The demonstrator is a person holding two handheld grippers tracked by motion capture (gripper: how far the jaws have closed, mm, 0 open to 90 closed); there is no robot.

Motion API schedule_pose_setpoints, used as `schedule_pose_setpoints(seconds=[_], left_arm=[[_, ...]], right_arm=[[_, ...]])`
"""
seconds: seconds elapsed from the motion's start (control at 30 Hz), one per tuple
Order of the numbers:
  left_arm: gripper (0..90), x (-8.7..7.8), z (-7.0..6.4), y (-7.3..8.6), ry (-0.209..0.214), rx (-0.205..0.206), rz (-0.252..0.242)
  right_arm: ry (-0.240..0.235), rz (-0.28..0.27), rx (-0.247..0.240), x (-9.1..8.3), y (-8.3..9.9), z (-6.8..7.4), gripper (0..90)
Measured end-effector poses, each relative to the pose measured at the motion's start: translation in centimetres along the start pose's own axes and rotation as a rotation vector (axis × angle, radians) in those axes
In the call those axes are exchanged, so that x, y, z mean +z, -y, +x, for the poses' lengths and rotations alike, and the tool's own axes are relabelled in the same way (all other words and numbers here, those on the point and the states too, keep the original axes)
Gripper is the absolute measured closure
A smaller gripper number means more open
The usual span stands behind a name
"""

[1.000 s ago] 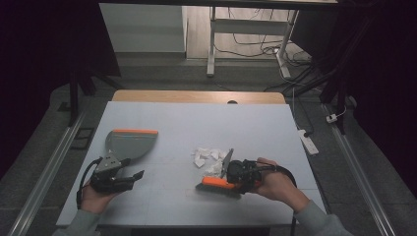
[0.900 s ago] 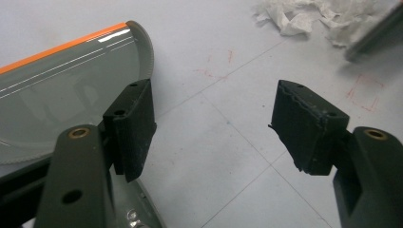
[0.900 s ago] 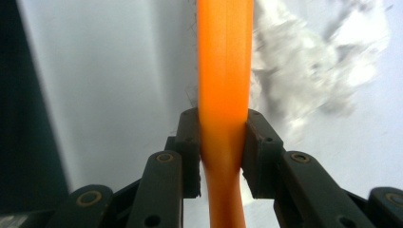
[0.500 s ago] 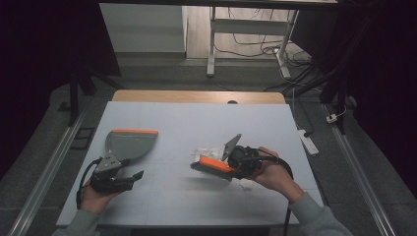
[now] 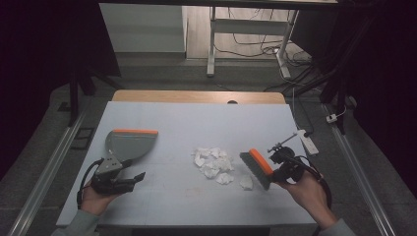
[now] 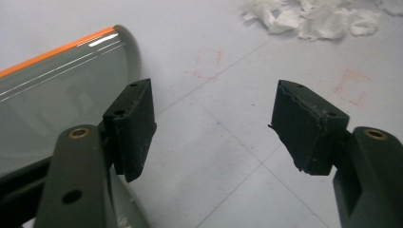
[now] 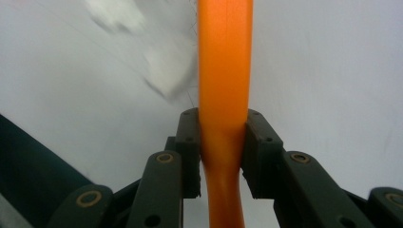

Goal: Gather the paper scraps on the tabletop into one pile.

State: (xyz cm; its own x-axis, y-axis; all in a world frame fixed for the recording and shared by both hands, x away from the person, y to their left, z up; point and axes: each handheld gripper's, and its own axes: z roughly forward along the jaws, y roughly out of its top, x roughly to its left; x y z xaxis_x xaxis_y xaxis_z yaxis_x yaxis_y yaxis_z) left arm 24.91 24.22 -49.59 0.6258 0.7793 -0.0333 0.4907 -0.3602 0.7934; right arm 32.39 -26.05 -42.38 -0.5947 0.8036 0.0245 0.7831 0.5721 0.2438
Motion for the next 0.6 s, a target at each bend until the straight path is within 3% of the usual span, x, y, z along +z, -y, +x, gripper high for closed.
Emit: schedule_pose_setpoints(seconds=[0.17,0.27,0.4,0.6], left_arm=[[32.1,0.2,-0.2,-0.1,0.029,0.027,-0.016],[32.1,0.2,-0.2,-0.1,0.043,0.032,-0.032],[32.1,0.2,-0.2,-0.2,0.061,0.039,-0.048],[32.1,0.3,-0.1,-0.4,0.065,0.037,-0.059]], right_arm=[[0.027,0.077,0.1,0.9,0.0,0.2,70.7],[-0.012,0.079,0.151,1.6,-0.6,0.6,70.8],[-0.019,0.081,0.178,2.2,-2.0,1.8,70.8],[-0.058,0.059,0.172,3.3,-4.6,3.0,70.8]])
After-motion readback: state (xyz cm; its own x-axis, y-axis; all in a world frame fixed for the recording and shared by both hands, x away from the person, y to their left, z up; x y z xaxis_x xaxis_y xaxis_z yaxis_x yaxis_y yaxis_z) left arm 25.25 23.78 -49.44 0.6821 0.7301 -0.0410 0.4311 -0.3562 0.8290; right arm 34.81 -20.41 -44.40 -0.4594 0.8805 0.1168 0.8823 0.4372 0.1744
